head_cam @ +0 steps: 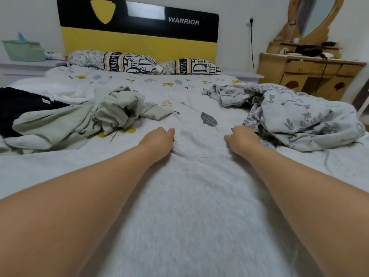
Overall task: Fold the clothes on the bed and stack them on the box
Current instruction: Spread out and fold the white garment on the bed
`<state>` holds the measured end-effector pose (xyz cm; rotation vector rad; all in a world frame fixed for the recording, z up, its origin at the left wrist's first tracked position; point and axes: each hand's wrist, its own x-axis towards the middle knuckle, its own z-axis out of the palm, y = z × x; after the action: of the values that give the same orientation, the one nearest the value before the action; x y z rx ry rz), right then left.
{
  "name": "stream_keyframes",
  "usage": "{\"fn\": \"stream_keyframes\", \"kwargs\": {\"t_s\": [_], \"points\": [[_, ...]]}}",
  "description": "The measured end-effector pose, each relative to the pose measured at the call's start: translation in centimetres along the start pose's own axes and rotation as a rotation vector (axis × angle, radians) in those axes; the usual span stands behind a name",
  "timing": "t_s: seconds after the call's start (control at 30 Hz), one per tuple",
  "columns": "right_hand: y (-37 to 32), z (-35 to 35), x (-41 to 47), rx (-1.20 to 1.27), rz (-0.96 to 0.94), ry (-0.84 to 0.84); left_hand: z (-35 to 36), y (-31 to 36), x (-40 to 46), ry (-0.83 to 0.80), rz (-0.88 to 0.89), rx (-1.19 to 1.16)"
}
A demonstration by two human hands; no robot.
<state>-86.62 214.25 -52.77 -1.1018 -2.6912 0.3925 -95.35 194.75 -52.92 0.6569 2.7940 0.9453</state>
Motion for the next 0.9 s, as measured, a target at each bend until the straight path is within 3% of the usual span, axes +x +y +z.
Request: {"fn": "stream_keyframes", "kwargs": {"t_s": [0.17, 0.27, 0.4, 0.57, 0.7, 0.8, 0.83, 0.9], "points": [[0.3, 0.6, 1.0, 0.040, -0.039, 0.000, -0.1, 1.0, 0.8, -0.104, -0.066, -0.016], [0.3, -0.6, 0.8, 0.310, 0.014, 0.001, -1.3, 1.4, 0.6, -0.139, -0.094, -0.153], [0.5, -4.0, -1.9, 0.676, 0.050, 0.023, -2.6, 2.4, -0.6, -0.052, 0.013, -0.505], [1.7, -8.6, -7.9, 1.115, 0.051, -0.070, -4.5, 2.9, -5.3, -0.010, 0.261, -0.592], [4.6, -9.6, -12.8, 1.182, 0.059, -0.153, -5.0, 1.2, -9.6, -0.073, 0.381, -0.355], [6.2, -8.5, -15.4, 0.976, 0.127, -0.240, -4.5, -0.5, -12.1, -0.353, 0.443, 0.008], [6.5, -8.0, -15.7, 0.914, 0.152, -0.219, -4.4, -0.8, -12.7, -0.410, 0.482, 0.133], [6.9, -7.3, -15.9, 0.875, 0.210, -0.143, -4.6, -0.5, -13.4, -0.376, 0.499, 0.244]]}}
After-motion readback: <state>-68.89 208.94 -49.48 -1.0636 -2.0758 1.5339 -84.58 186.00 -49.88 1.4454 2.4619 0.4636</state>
